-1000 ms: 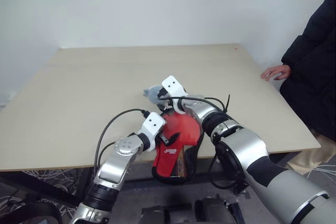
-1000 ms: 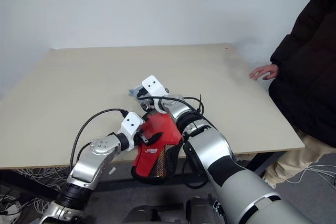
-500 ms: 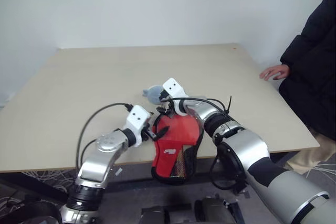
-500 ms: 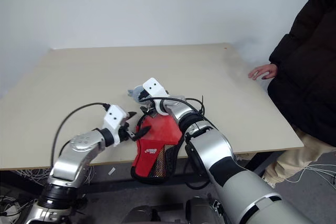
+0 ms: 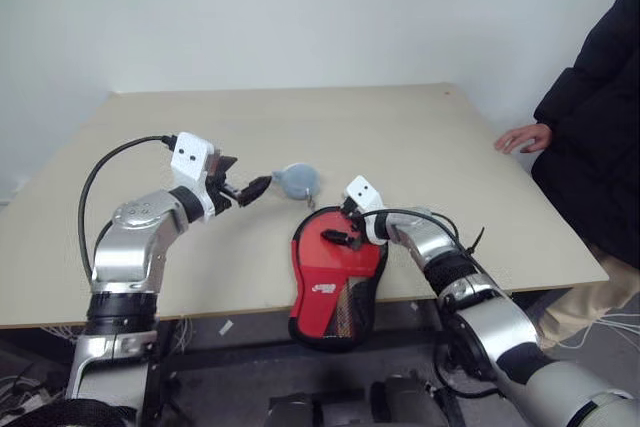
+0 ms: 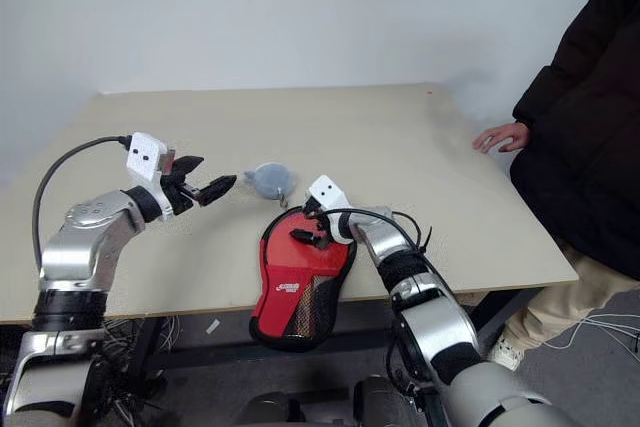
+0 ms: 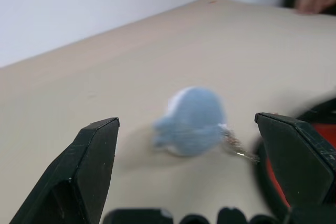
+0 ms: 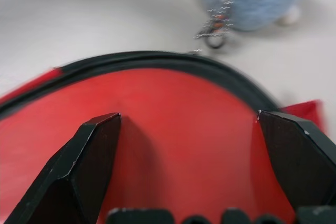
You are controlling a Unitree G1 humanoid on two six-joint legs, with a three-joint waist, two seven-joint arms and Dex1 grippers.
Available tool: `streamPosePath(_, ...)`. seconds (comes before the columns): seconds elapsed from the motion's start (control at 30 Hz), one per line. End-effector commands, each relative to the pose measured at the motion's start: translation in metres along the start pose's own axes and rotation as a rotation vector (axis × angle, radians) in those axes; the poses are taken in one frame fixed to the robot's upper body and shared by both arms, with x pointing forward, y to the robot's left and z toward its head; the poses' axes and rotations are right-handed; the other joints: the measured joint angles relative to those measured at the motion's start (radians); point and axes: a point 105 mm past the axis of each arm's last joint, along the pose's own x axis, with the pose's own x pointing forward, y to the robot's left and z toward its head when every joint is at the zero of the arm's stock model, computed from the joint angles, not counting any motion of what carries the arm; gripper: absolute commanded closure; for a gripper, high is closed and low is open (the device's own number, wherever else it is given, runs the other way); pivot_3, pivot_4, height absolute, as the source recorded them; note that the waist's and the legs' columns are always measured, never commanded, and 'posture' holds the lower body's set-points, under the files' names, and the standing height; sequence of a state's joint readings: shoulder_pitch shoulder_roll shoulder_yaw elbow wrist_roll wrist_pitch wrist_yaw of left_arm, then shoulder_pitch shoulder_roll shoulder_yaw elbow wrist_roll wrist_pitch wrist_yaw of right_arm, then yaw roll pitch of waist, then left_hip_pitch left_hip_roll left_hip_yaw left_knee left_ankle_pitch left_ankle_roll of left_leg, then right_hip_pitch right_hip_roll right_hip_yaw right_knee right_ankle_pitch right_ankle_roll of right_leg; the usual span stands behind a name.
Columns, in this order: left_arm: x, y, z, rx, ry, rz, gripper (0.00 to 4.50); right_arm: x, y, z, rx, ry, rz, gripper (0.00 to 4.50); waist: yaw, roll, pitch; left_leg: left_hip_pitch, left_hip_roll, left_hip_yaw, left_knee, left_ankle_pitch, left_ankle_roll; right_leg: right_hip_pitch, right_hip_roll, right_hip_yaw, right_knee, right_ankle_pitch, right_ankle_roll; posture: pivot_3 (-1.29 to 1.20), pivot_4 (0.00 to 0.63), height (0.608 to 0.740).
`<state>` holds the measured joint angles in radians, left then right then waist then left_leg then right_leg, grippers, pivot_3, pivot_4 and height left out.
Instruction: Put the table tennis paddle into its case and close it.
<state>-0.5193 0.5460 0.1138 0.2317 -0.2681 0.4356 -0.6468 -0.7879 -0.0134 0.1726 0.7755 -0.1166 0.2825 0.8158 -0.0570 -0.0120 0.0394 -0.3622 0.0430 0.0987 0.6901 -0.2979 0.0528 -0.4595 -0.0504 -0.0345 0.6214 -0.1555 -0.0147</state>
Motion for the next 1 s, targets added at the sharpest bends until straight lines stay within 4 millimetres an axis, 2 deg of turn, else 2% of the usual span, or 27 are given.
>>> streamPosePath(0.03,0.024,0.0,0.008,0.032,-0.022,0.044,0.06,-0.005,0.017,0.006,-0.02,-0.002,0.055,0.0,0.0,0.0,0.0,0.0,0.0,0.0,0.0,0.0,0.0,0.0,0.0,0.0,0.0,0.0,0.0,0.0,0.0,0.74)
streamPosePath(0.3,0.063,-0.002,0.009,0.044,-0.007,0.098,0.06,-0.018,0.047,-0.005,-0.03,0.041,0.142,0.0,0.0,-0.001,0.0,0.0,-0.007,0.0,0.0,0.0,-0.001,0.0,0.0,-0.001,0.0,0.0,0.0,0.0,0.0,0.74)
streamPosePath(0.43,0.075,0.0,0.014,0.054,-0.003,0.13,0.06,-0.018,0.052,-0.007,-0.025,0.052,0.145,0.0,0.0,-0.001,0.0,0.0,-0.008,0.0,0.0,0.0,-0.001,0.0,0.0,0.0,0.0,0.0,0.0,0.0,0.0,0.74)
streamPosePath(0.63,0.084,-0.003,0.014,0.032,0.021,0.124,0.06,-0.016,0.053,-0.007,-0.019,0.061,0.136,0.0,0.0,-0.001,0.0,0.0,-0.008,-0.001,0.0,0.0,0.0,0.0,0.0,-0.001,-0.001,0.0,0.0,0.0,0.0,0.74)
streamPosePath(0.8,0.086,-0.009,-0.004,-0.067,0.089,0.085,0.06,-0.013,0.055,-0.003,-0.022,0.054,0.137,0.0,0.0,-0.001,0.0,0.0,-0.008,-0.001,0.0,0.0,0.0,0.0,0.0,-0.001,0.0,0.0,0.0,0.0,0.0,0.74)
streamPosePath(1.0,0.083,-0.007,-0.021,-0.103,0.138,0.091,0.06,-0.011,0.058,-0.001,-0.02,0.048,0.142,0.0,0.0,-0.002,0.0,0.0,-0.008,-0.001,0.0,0.0,0.0,0.0,0.0,-0.001,0.0,0.0,0.0,0.0,0.0,0.74)
